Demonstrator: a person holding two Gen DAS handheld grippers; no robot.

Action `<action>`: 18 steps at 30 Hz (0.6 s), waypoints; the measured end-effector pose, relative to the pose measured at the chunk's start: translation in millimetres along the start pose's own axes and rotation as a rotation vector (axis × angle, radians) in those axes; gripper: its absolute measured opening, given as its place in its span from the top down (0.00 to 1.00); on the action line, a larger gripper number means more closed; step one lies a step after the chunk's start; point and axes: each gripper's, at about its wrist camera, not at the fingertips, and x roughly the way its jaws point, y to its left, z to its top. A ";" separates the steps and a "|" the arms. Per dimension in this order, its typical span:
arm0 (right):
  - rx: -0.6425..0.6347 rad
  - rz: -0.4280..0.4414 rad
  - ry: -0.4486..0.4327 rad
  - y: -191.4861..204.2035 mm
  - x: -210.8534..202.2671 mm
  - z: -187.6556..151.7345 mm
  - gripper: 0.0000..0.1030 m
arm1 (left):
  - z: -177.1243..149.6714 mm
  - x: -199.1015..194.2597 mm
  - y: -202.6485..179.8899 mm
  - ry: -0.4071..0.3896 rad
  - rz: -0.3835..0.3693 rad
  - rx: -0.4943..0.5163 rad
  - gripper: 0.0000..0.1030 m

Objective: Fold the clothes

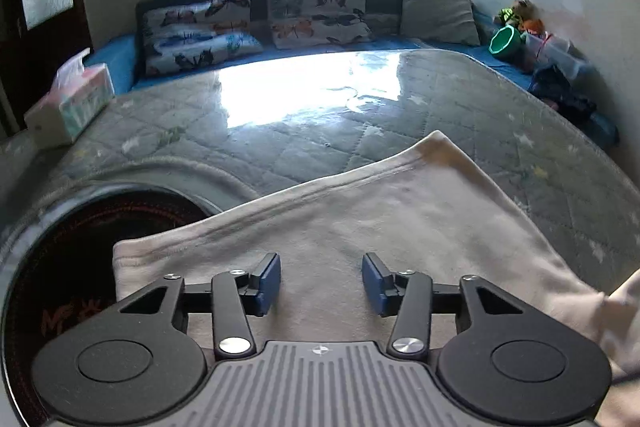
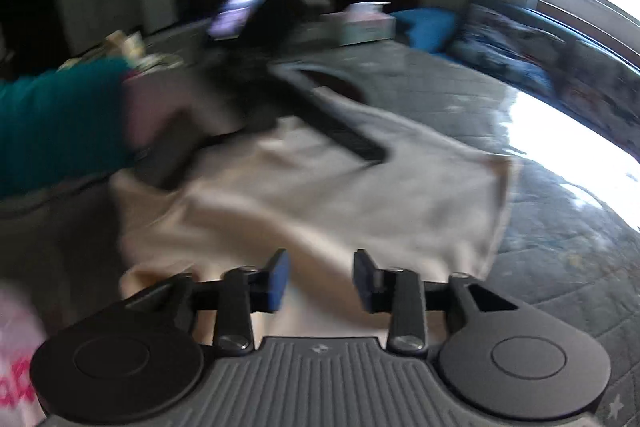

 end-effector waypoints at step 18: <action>-0.239 0.104 0.071 57.3 28.2 0.2 0.65 | -5.2 7.0 -5.9 -0.040 0.044 0.049 0.40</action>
